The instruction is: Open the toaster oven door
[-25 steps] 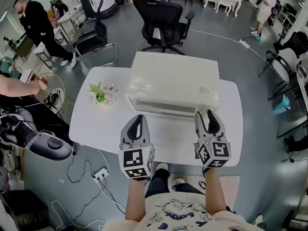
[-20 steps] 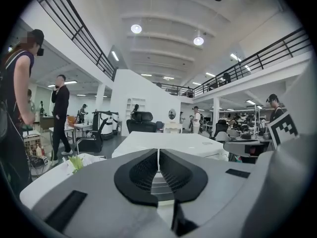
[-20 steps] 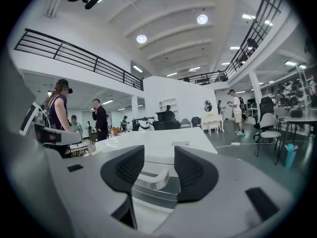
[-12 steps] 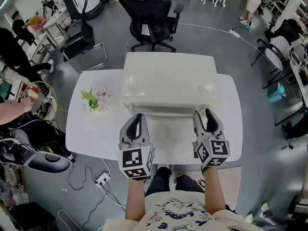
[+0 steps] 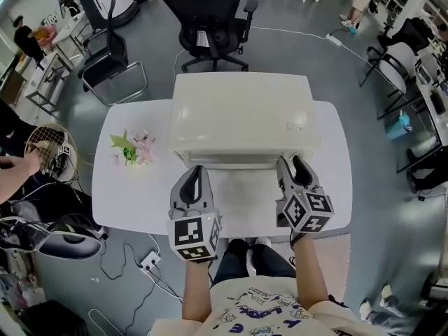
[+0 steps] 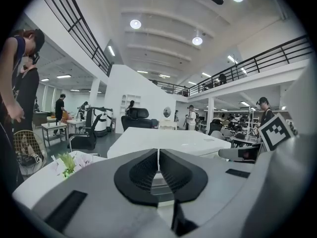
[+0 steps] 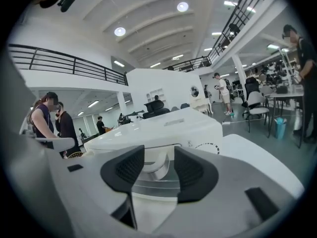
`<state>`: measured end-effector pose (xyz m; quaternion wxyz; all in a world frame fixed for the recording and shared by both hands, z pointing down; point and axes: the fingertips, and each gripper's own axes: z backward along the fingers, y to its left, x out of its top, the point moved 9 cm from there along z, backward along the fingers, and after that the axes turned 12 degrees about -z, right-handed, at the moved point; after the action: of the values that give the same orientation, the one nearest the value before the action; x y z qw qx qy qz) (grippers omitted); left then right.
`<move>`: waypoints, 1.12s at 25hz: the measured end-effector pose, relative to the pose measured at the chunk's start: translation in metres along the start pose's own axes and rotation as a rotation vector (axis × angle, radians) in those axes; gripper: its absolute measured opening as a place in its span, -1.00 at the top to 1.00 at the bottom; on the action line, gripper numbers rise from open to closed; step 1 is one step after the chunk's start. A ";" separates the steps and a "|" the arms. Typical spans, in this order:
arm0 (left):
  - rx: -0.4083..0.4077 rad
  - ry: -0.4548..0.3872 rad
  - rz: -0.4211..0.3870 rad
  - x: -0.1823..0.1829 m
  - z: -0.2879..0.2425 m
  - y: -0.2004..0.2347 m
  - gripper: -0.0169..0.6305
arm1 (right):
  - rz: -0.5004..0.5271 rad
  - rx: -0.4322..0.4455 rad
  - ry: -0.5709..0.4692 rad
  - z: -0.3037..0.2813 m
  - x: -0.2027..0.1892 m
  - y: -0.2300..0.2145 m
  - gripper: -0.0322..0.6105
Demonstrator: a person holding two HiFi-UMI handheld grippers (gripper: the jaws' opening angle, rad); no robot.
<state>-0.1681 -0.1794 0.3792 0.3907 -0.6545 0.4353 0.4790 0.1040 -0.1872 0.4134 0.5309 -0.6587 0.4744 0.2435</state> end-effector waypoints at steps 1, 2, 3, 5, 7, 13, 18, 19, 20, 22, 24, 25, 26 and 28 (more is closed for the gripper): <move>0.002 0.003 -0.001 0.000 0.000 0.000 0.91 | -0.016 0.001 0.008 -0.001 -0.001 -0.001 0.32; 0.004 0.006 -0.001 0.000 -0.001 0.000 0.91 | -0.029 0.001 0.015 -0.002 -0.001 -0.003 0.32; 0.006 0.009 0.000 0.000 -0.001 0.000 0.91 | -0.038 0.002 0.021 -0.003 -0.001 -0.004 0.32; 0.010 0.014 0.002 0.000 -0.001 -0.001 0.91 | -0.058 0.005 0.035 -0.006 -0.002 -0.005 0.32; 0.014 0.019 0.004 -0.001 -0.001 -0.003 0.91 | -0.081 0.008 0.054 -0.009 -0.003 -0.005 0.32; 0.009 0.032 0.003 0.000 -0.004 -0.012 0.91 | -0.130 0.005 0.122 -0.016 0.002 -0.005 0.36; 0.007 0.033 0.003 -0.001 -0.006 -0.017 0.91 | -0.133 0.002 0.173 -0.019 0.004 -0.005 0.43; 0.008 0.033 0.004 -0.001 -0.006 -0.018 0.91 | -0.128 0.000 0.186 -0.020 0.005 -0.005 0.44; 0.010 0.033 0.004 -0.001 -0.005 -0.018 0.91 | -0.122 -0.002 0.200 -0.020 0.006 -0.005 0.44; 0.014 0.034 0.005 0.000 -0.004 -0.018 0.91 | -0.108 -0.004 0.232 -0.021 0.009 -0.005 0.45; 0.020 0.035 0.007 0.000 -0.003 -0.018 0.91 | -0.092 -0.010 0.266 -0.023 0.011 -0.005 0.47; 0.023 0.036 0.009 -0.001 -0.002 -0.018 0.91 | -0.084 -0.014 0.281 -0.023 0.012 -0.005 0.47; 0.026 0.037 0.010 -0.002 -0.001 -0.018 0.91 | -0.078 -0.018 0.295 -0.024 0.013 -0.006 0.49; 0.031 0.040 0.011 -0.003 0.001 -0.019 0.91 | -0.074 -0.024 0.318 -0.024 0.015 -0.005 0.51</move>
<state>-0.1508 -0.1717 0.3837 0.3895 -0.6553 0.4541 0.4612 0.1106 -0.2154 0.4115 0.4498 -0.7121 0.5251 0.1219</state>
